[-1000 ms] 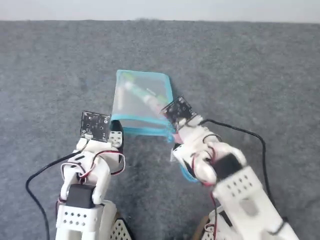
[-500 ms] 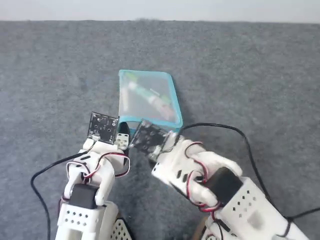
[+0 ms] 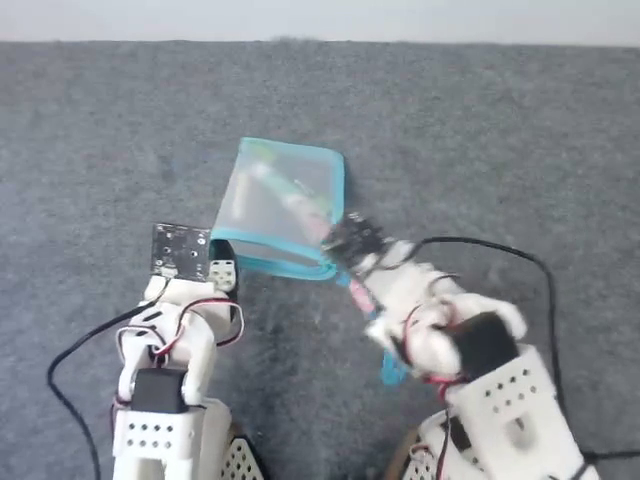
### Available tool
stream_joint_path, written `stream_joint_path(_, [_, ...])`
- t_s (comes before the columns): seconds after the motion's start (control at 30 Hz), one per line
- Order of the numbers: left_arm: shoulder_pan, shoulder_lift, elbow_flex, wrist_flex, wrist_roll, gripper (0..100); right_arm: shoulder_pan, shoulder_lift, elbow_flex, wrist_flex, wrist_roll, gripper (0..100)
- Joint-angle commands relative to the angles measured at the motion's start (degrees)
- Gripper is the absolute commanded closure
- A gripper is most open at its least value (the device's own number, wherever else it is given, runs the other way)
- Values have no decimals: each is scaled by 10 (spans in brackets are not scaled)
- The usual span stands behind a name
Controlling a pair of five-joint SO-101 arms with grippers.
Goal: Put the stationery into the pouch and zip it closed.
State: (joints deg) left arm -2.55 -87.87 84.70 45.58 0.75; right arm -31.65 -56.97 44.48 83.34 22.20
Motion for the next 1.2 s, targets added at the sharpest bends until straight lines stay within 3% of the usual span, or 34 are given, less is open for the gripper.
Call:
stream_joint_path(0.0, [-33, 4, -42, -24, 20, 991, 102, 7, -29, 53, 25, 539])
stream_joint_path(0.17, [-59, 4, -48, -21, 23, 991, 57, 7, -18, 54, 13, 535])
stream_joint_path(0.4, [-60, 4, -48, -21, 23, 991, -68, 73, 8, -91, -42, 537])
stream_joint_path(0.63, [-59, 4, -47, -14, 23, 991, -39, 247, -7, -238, -60, 537])
stream_joint_path(0.97, [-58, 4, -48, -15, 23, 991, -36, 348, -16, -317, -59, 540])
stream_joint_path(1.17, [-58, 4, -48, -13, 23, 991, 17, 364, -16, -338, -61, 753])
